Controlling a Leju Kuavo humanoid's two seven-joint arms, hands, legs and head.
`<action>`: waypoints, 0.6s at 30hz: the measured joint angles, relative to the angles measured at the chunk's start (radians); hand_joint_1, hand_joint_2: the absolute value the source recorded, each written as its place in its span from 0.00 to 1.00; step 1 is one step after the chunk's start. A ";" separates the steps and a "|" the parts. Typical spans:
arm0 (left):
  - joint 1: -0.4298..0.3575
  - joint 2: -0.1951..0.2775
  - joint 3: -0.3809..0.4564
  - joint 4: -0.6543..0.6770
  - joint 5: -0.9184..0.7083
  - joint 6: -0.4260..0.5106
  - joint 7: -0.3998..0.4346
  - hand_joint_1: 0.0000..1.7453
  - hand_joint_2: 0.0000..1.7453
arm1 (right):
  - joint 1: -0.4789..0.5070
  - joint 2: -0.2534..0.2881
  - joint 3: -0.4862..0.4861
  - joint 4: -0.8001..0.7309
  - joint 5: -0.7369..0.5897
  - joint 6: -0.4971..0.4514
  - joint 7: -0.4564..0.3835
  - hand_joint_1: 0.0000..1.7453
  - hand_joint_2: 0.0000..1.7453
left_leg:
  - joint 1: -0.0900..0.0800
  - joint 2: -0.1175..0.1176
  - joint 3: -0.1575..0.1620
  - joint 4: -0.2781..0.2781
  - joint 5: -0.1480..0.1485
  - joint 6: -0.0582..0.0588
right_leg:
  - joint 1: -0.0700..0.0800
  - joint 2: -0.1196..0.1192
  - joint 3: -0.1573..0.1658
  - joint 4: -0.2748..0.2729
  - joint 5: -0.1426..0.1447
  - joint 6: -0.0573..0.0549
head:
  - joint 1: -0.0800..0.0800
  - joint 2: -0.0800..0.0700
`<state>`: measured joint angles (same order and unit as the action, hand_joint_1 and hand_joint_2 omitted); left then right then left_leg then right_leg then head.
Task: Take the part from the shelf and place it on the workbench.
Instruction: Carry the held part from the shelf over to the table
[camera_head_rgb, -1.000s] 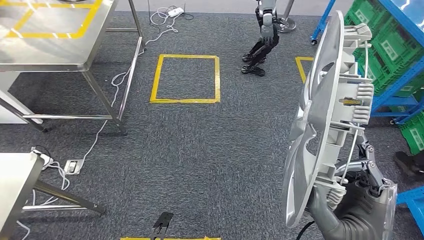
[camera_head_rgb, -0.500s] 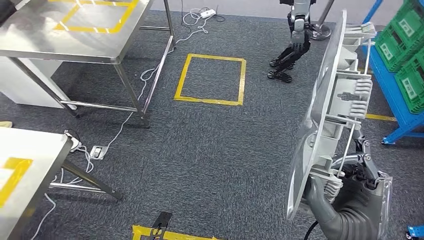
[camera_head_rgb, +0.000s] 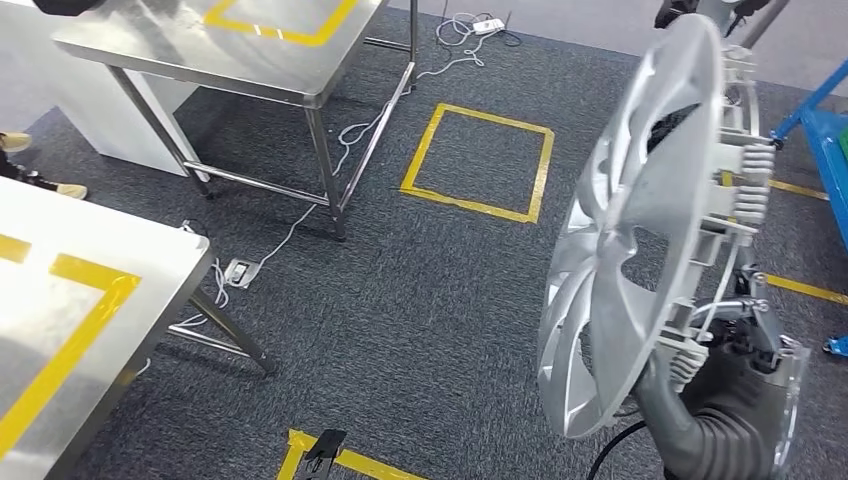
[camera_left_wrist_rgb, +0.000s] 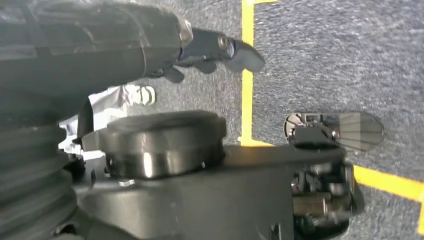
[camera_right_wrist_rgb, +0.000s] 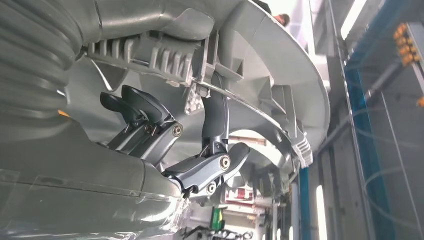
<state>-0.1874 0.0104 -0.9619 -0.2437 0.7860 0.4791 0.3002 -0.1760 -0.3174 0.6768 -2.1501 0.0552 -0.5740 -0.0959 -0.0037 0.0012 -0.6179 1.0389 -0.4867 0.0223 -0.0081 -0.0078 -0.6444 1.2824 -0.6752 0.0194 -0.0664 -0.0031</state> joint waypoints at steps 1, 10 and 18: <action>0.005 0.002 0.002 0.000 -0.001 0.004 0.000 0.00 1.00 | 0.005 -0.006 -0.010 -0.007 0.000 -0.009 0.001 1.00 1.00 | -0.004 -0.014 0.002 0.000 0.000 0.002 | 0.001 0.003 -0.017 0.027 0.003 -0.005 | 0.000 0.000; 0.010 0.011 0.002 0.003 -0.024 0.045 0.005 0.00 1.00 | 0.013 -0.022 -0.054 -0.033 -0.026 0.013 0.007 1.00 1.00 | -0.010 -0.083 -0.004 0.003 0.002 -0.014 | 0.016 0.050 0.091 -0.270 0.169 -0.043 | 0.002 0.000; 0.010 0.013 0.002 0.003 -0.039 0.057 0.005 0.00 1.00 | 0.000 -0.023 -0.056 -0.031 -0.035 0.054 0.006 1.00 1.00 | 0.017 0.009 -0.094 0.197 -0.076 -0.065 | 0.006 -0.035 0.099 -0.286 0.173 -0.037 | 0.000 0.000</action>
<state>-0.1779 0.0234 -0.9603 -0.2407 0.7473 0.5364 0.3052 -0.1756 -0.3401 0.6207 -2.1806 0.0198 -0.5197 -0.0896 0.0135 0.0100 -0.7123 1.2359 -0.5632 -0.0423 -0.0021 -0.0428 -0.5454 0.9969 -0.5018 -0.0175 -0.0668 -0.0031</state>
